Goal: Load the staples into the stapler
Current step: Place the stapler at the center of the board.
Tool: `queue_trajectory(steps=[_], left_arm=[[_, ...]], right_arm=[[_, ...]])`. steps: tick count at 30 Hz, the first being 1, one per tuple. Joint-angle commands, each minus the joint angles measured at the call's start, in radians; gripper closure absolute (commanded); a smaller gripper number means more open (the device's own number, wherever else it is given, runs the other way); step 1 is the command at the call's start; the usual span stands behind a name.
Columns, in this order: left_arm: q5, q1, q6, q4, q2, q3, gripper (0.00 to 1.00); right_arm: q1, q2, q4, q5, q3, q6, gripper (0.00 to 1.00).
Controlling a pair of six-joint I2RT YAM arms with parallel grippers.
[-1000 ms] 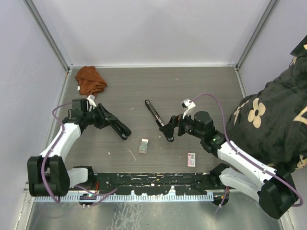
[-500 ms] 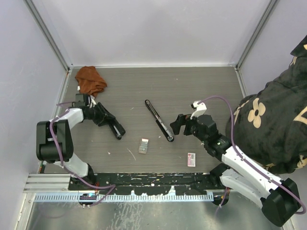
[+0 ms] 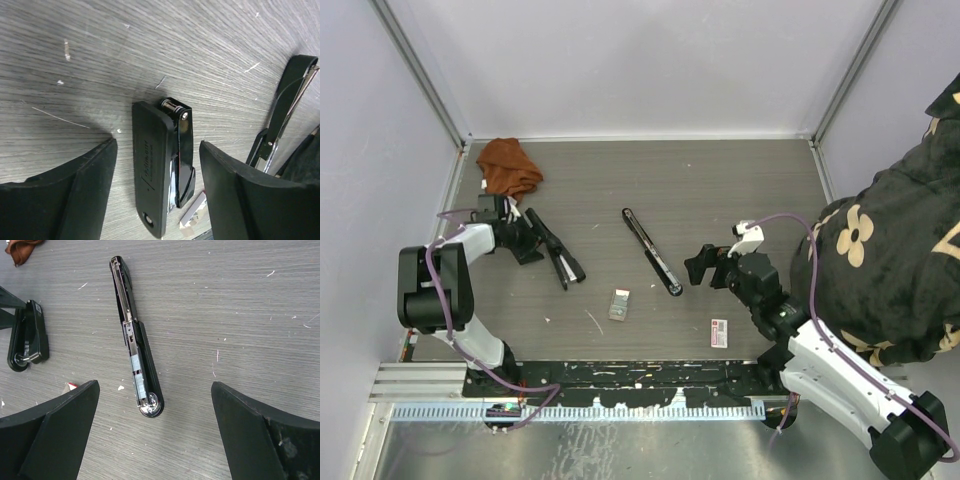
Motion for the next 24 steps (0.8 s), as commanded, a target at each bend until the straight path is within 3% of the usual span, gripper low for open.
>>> queue_trajectory(steps=[1, 7, 15, 18, 24], left_arm=[[-0.032, 0.006, 0.039, 0.052, -0.046, 0.023, 0.28], [-0.089, 0.005, 0.055, 0.052, -0.131, 0.011, 0.19], [-0.215, -0.051, 0.065, -0.02, -0.461, 0.0, 0.16], [-0.197, -0.084, 0.076, -0.056, -0.53, 0.002, 0.16], [-0.121, -0.124, 0.07, -0.072, -0.618, -0.055, 0.17]], right_arm=[[-0.001, 0.015, 0.057, -0.001, 0.007, 0.006, 0.0], [-0.002, 0.052, 0.058, -0.052, 0.019, -0.019, 0.0], [0.006, 0.131, 0.031, -0.15, 0.048, -0.096, 0.0], [0.046, 0.231, 0.013, -0.112, 0.086, -0.111, 0.04], [0.185, 0.461, 0.028, 0.11, 0.199, -0.131, 0.08]])
